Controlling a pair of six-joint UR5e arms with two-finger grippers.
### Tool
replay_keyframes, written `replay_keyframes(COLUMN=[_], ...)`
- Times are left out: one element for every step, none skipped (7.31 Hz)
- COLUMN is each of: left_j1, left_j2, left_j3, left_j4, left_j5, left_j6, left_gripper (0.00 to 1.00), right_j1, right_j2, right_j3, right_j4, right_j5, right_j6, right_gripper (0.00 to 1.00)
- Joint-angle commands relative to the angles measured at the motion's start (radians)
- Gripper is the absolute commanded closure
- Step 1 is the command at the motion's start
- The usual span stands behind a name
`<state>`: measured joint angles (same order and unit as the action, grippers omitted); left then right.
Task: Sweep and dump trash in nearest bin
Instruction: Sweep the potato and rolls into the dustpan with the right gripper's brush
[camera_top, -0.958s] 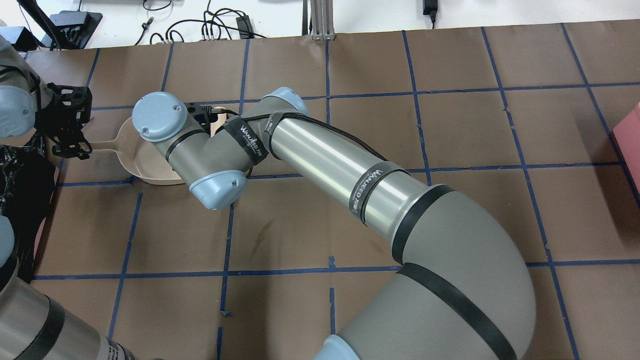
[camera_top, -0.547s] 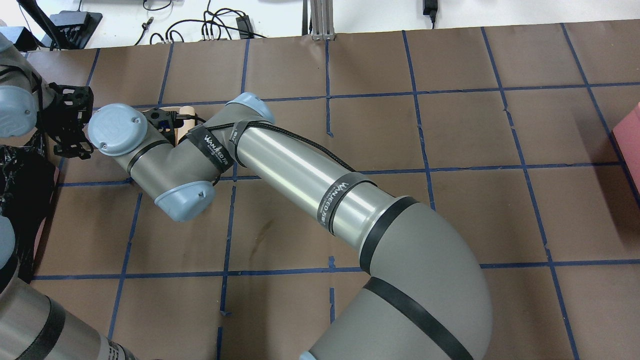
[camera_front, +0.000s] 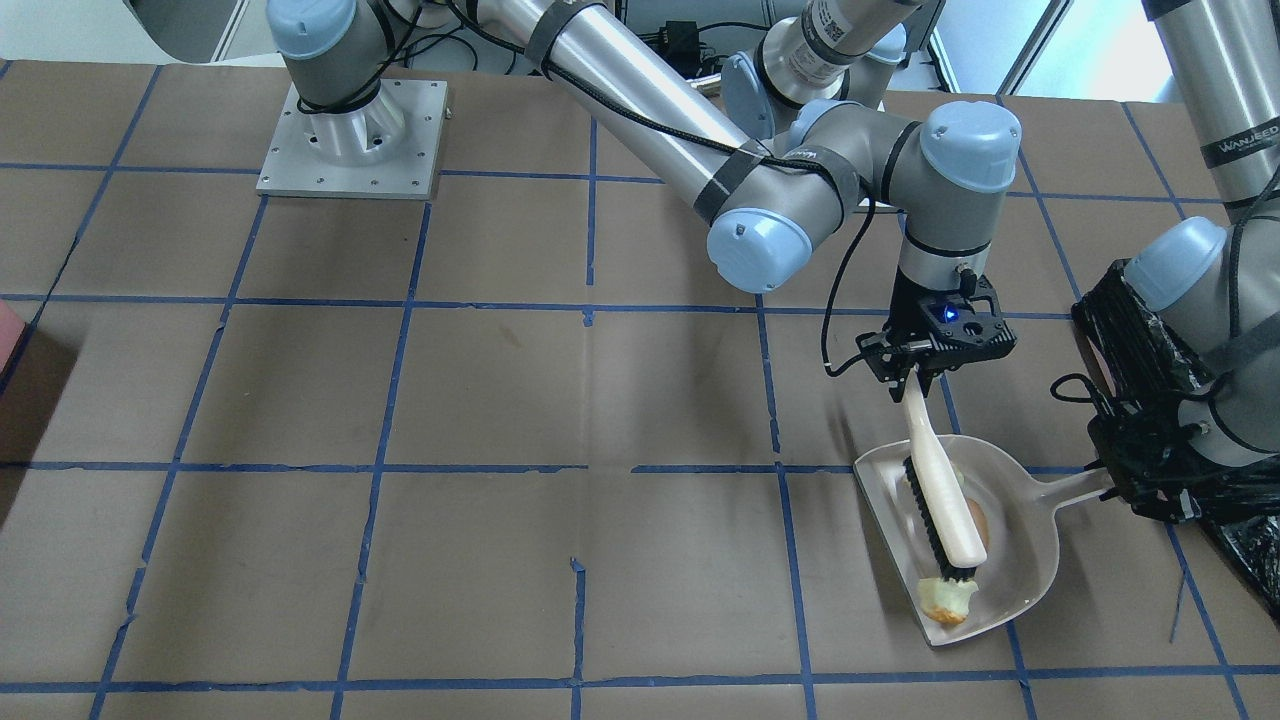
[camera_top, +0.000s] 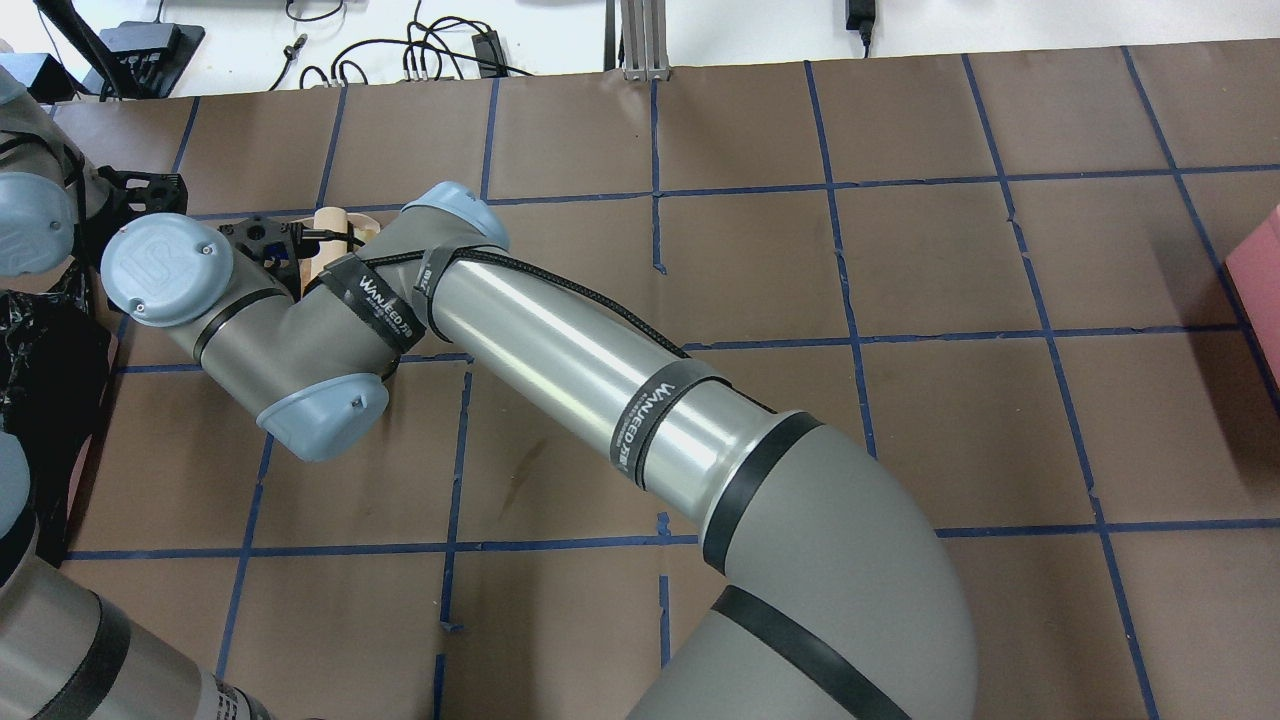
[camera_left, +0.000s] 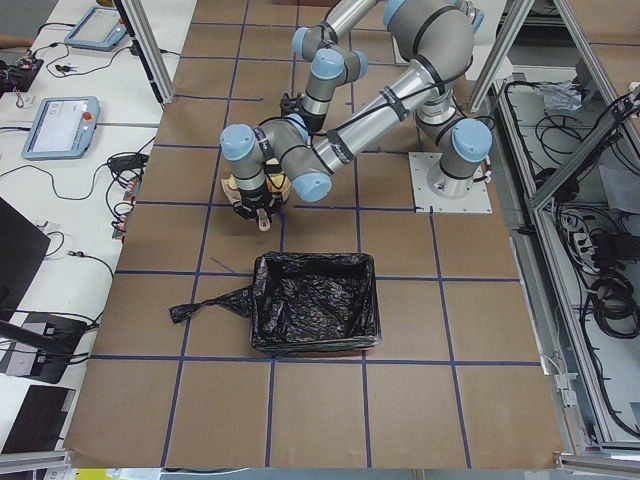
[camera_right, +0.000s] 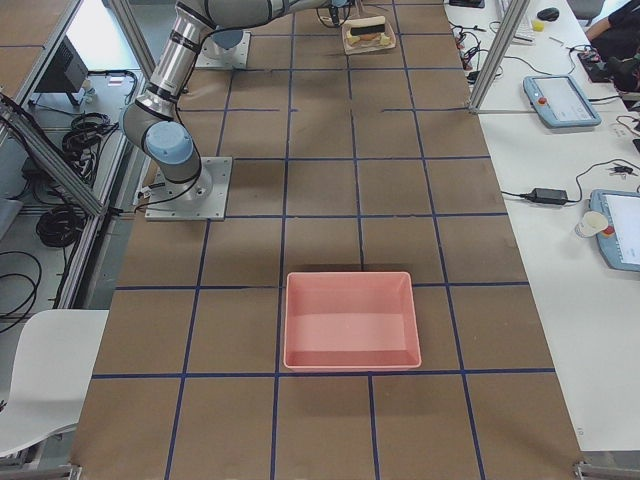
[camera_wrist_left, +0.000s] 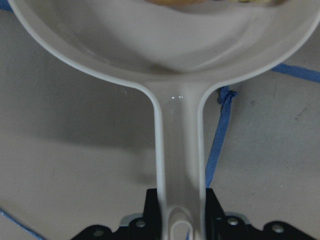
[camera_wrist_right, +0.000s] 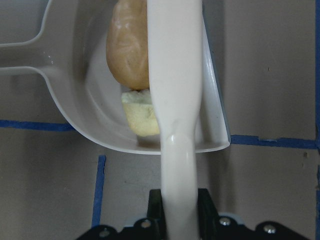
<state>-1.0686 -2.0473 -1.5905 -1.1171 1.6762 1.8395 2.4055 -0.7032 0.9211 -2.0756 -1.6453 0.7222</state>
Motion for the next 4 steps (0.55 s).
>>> replay_keyframes(left_j1=[0.001,0.001,0.002,0.002], left_j2=[0.003,0.004,0.003,0.003], left_j3=[-0.002,-0.006,-0.009,-0.008], left_j4=[-0.003,-0.003,-0.004,-0.004], left_j5=[-0.036,-0.039,-0.093,-0.11], left_j6=[-0.029,-0.042,-0.045,-0.045], left_gripper=[0.96,0.96,0.96,0.96], right_j1=[-0.096,-0.147,-0.196,-0.242], right_j2=[-0.089,-0.16,-0.233,-0.304], right_j3=[0.042,0.1,0.167,0.235], right_j4=[0.115,0.174,0.224,0.253], right_j5=[-0.005,-0.002,0.002,0.005], right_j6=[-0.084,-0.105,-0.122,-0.133], right_gripper=[0.84,0.84,0.84,0.84])
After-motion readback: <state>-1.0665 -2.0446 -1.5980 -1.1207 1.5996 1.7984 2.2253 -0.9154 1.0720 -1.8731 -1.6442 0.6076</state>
